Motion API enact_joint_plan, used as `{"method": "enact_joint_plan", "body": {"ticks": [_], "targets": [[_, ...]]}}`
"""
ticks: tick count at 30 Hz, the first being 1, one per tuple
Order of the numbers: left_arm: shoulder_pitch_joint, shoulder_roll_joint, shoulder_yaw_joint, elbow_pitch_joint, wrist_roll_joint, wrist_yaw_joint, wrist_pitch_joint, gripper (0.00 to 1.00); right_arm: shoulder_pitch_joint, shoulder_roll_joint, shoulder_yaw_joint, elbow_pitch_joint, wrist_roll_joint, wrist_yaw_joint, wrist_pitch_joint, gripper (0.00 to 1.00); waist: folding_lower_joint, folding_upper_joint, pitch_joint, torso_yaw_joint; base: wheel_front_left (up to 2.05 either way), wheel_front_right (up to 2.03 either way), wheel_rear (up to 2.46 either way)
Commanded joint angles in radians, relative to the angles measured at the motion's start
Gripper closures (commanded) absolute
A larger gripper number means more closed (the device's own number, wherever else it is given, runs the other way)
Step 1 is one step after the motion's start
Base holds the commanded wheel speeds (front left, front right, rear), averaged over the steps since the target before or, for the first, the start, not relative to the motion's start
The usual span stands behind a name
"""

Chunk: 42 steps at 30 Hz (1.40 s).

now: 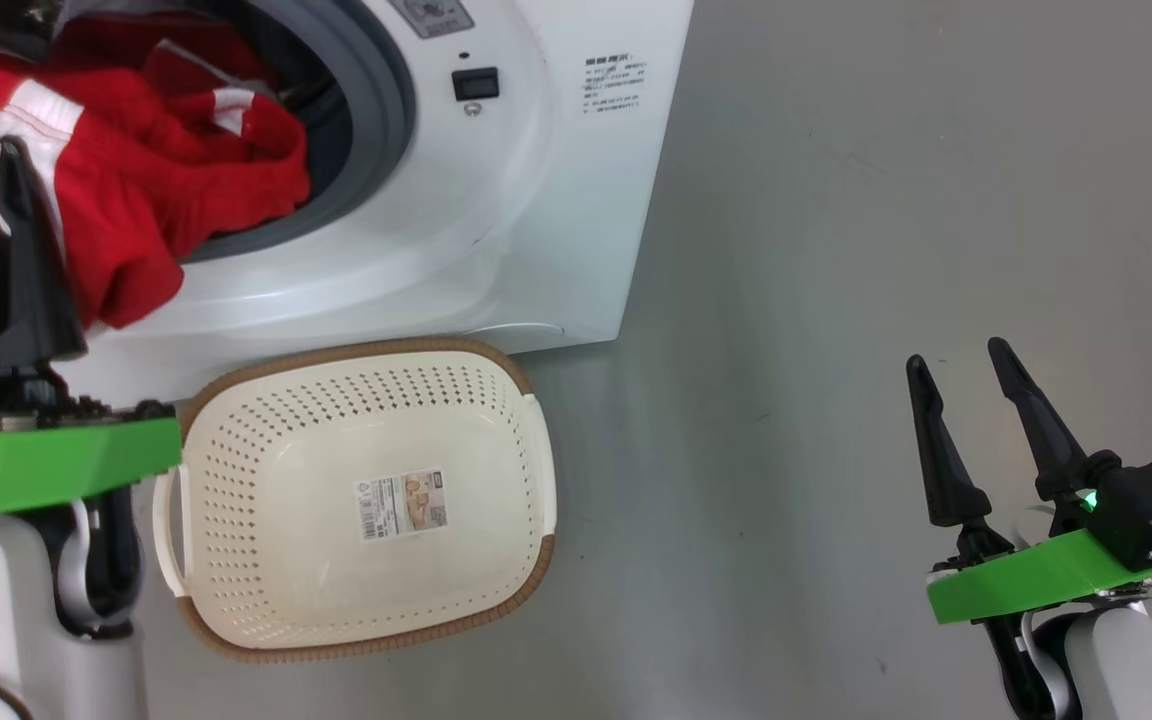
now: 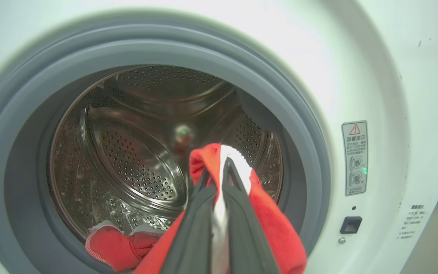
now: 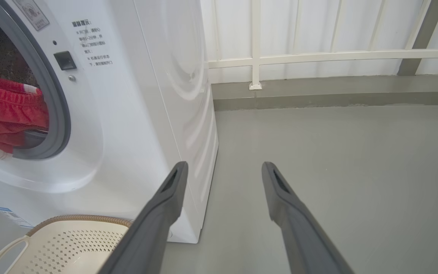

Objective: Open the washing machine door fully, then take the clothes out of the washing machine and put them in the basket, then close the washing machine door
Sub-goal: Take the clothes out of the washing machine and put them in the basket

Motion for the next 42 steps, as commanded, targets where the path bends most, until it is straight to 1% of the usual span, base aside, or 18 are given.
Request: {"method": "enact_joint_plan", "body": {"ticks": [1, 5, 9, 13, 22, 23, 29, 34, 42], "targets": [[0.028, 0.019, 0.025, -0.059, 0.016, 0.001, -0.005, 1.0, 0.006, -0.005, 0.015, -0.026, -0.005, 0.008, -0.006, 0.0, 0.0, 0.0, 0.002, 0.001, 0.0, 0.0, 0.0], [0.056, 0.005, 0.027, -0.145, 0.02, 0.001, -0.005, 1.0, 0.002, -0.006, 0.012, -0.028, -0.005, 0.008, -0.006, 0.0, 0.0, 0.0, 0.006, 0.003, 0.0, 0.0, 0.0], [0.081, -0.003, 0.015, -0.195, 0.023, 0.001, -0.005, 1.0, 0.0, -0.006, 0.01, -0.028, -0.006, 0.008, -0.006, 0.0, 0.0, 0.0, 0.009, 0.004, 0.0, 0.0, 0.0], [0.104, -0.009, 0.007, -0.171, 0.017, 0.001, -0.005, 1.0, -0.004, -0.004, 0.01, -0.029, -0.006, 0.008, -0.006, 0.0, 0.0, 0.0, 0.013, 0.004, 0.0, 0.0, 0.0], [0.136, -0.014, 0.008, -0.017, 0.007, 0.001, -0.005, 1.0, -0.013, 0.002, 0.02, -0.033, -0.003, 0.008, -0.006, 0.0, 0.0, 0.0, 0.042, -0.011, 0.0, 0.0, 0.0], [0.136, -0.014, 0.008, -0.017, 0.007, 0.001, -0.005, 1.0, -0.013, 0.002, 0.02, -0.033, -0.003, 0.008, -0.006, 0.0, 0.0, 0.0, 0.042, -0.011, 0.0, 0.0, 0.0], [0.146, -0.016, -0.001, 0.143, -0.002, 0.001, -0.005, 1.0, -0.022, 0.007, 0.026, -0.036, -0.002, 0.008, -0.006, 0.0, 0.0, 0.0, 0.071, -0.027, 0.0, 0.0, 0.0], [0.118, -0.016, -0.006, 0.281, -0.017, 0.001, -0.005, 1.0, -0.03, 0.009, 0.026, -0.042, -0.004, 0.008, -0.006, 0.0, 0.0, 0.0, 0.104, -0.038, 0.0, 0.0, 0.0], [0.068, -0.013, -0.056, 0.461, -0.016, 0.001, -0.005, 1.0, -0.041, 0.011, 0.023, -0.052, -0.008, 0.008, -0.006, 0.0, 0.0, 0.0, 0.152, -0.043, 0.0, 0.0, 0.0]]}}
